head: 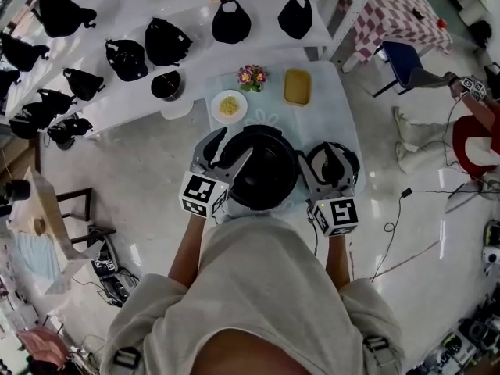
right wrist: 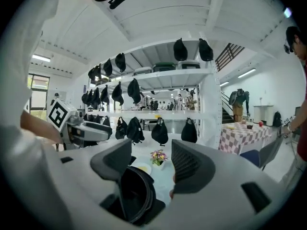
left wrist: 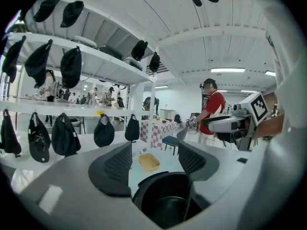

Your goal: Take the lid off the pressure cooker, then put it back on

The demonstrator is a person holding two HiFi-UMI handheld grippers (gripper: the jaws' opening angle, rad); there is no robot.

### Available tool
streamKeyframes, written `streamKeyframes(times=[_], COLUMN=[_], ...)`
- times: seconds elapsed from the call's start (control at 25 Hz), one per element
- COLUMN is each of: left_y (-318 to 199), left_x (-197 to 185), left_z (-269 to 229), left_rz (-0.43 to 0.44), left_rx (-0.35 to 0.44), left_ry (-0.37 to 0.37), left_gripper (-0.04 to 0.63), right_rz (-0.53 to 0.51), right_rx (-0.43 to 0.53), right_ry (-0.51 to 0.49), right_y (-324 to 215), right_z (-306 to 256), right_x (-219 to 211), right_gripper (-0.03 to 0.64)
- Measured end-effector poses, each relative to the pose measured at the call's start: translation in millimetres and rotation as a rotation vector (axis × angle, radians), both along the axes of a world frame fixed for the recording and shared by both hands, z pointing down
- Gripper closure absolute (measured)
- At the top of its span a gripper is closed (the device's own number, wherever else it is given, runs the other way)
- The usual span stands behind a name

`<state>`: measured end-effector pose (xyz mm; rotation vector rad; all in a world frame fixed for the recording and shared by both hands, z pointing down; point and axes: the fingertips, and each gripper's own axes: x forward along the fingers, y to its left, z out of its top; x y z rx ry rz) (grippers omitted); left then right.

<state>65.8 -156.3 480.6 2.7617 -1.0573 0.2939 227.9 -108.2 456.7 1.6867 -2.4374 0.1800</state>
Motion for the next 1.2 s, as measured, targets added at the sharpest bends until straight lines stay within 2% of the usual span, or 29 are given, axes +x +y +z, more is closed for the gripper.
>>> streamKeyframes(times=[0.32, 0.52, 0.84, 1.2], left_y=[-5, -7, -8, -5], left_x=[-73, -84, -51, 28], left_z=[-2, -4, 0, 1], left_rz=[-0.163, -0.181, -0.090, 0.096], left_rx=[0.010, 0.016, 0.006, -0.002], left_ry=[-0.001, 0.005, 0.018, 0.036], left_gripper=[0.299, 0.299, 0.299, 0.299], right_rz=[-0.130, -0.150, -0.065, 0.120], right_rx=[0.030, 0.026, 0.005, -0.029], right_ry=[-0.010, -0.008, 0.012, 0.026], right_y=[-22, -26, -15, 18], right_z=[-8, -5, 0, 6], right_x=[-60, -75, -47, 22], right_gripper=[0.359, 0.357, 0.357, 0.357])
